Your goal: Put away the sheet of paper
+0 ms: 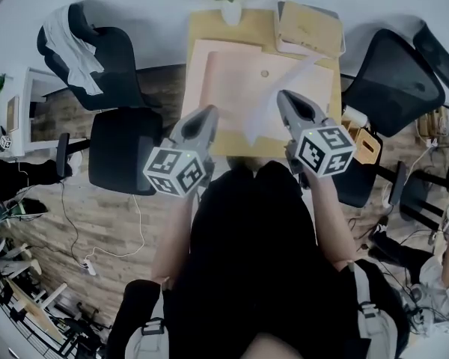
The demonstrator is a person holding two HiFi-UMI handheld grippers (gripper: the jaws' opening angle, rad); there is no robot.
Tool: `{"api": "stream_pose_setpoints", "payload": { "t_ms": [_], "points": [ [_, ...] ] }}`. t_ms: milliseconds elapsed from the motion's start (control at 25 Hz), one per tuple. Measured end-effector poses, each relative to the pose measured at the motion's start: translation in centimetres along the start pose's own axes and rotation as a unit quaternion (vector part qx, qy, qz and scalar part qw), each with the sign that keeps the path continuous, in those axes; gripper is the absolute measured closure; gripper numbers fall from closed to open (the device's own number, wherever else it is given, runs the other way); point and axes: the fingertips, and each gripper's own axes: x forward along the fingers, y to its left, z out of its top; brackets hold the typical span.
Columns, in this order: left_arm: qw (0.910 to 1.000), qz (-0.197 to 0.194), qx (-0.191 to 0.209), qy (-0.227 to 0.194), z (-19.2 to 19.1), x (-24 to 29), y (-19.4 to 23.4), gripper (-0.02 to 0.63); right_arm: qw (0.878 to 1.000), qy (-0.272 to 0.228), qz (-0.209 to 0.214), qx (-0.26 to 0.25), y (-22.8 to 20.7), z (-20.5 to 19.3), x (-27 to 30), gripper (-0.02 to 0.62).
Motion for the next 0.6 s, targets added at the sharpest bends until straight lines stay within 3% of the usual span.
{"api": "stream_pose_setpoints", "payload": {
  "t_ms": [280, 600],
  "points": [
    [0.9999, 0.011, -0.007, 0.008, -0.4, 0.8, 0.6, 0.597, 1.000, 0.016, 0.018, 0.020, -1.2, -0.6, 2.3, 0.592],
    [0.9987, 0.044, -0.024, 0.006, -0.1, 2.0, 0.4, 0.597, 0.994, 0.078, 0.027, 0.077, -6.0, -3.6, 4.0, 0.592]
  ]
}}
